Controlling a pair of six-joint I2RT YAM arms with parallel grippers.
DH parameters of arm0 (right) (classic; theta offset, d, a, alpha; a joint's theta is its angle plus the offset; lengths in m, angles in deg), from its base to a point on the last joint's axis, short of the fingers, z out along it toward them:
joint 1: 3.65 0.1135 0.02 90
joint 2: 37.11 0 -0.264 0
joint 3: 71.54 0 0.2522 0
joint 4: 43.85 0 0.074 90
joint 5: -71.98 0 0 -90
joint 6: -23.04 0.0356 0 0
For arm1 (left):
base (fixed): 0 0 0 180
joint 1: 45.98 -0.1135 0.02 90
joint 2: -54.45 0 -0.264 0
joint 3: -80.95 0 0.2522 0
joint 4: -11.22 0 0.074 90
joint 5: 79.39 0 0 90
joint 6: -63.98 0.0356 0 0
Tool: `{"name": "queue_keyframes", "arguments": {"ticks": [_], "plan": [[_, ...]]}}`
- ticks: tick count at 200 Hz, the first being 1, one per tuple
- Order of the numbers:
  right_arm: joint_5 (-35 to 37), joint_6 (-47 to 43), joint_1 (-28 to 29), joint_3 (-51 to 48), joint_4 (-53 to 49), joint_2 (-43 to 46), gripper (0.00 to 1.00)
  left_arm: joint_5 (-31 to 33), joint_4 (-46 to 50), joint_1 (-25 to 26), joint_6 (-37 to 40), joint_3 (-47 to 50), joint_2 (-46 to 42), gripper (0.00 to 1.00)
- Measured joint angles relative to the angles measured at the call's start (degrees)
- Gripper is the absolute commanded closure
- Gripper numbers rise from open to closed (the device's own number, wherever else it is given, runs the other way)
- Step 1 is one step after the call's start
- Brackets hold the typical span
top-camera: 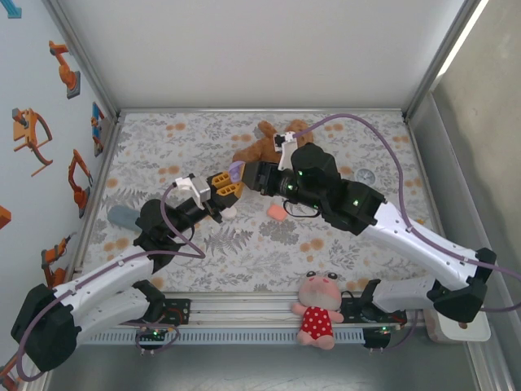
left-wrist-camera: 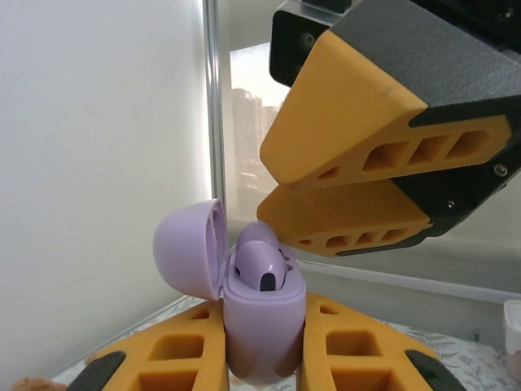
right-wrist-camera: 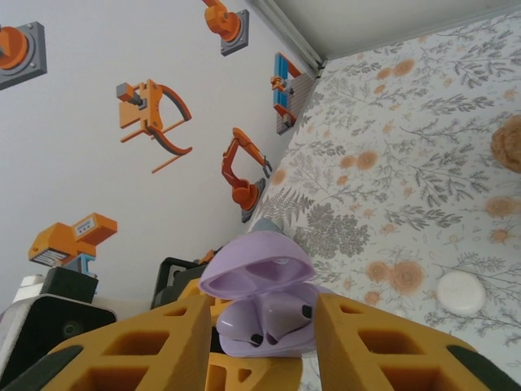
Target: Insert wireless bluetooth earbuds into charging case
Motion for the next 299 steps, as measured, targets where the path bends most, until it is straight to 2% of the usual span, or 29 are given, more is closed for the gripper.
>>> {"name": "queue_keyframes", "arguments": {"ticks": [12,50,71,99,133,157,187,228,261,299], "plan": [[0.83,-1.14,0.00,0.04,-0.61,0.52,0.51,0.00,0.02,0.00,0.00,0.00,-0.13,1.00],[0.87,-10.67,-0.48,2.08,-3.10,2.27,0.17,-0.39,0.85,0.00,-0.42,0.00,-1.22,1.00],[-0.44,-16.59,-1.81,2.89,-3.45,4.07,0.01,-0.98,1.36,0.00,-1.31,0.00,-2.14,1.00],[-5.18,-22.69,-5.86,2.84,-3.45,6.84,0.00,-2.78,2.05,0.00,-3.28,0.00,-3.54,0.99],[-15.72,-23.19,-12.07,0.59,-1.64,9.42,0.00,-5.35,2.64,0.00,-5.55,0.00,-4.20,0.99],[-22.97,-22.38,-12.85,-0.96,-1.29,9.22,0.01,-6.64,2.56,0.00,-6.49,0.00,-4.11,0.99],[-30.60,-20.20,-12.85,-1.66,-1.38,7.69,0.05,-8.92,1.18,0.00,-7.85,-0.33,-2.10,0.99],[-35.06,-17.68,-12.85,-1.66,-2.38,5.66,0.06,-11.72,-1.29,0.00,-9.86,-1.55,1.55,0.99],[-35.28,-16.52,-12.90,-1.60,-4.85,3.52,0.06,-12.94,-3.98,0.00,-11.23,-1.86,3.69,0.99],[-37.24,-15.47,-12.90,-1.57,-4.57,2.93,0.12,-13.94,-5.18,0.00,-12.13,-2.91,5.29,0.99]]}}
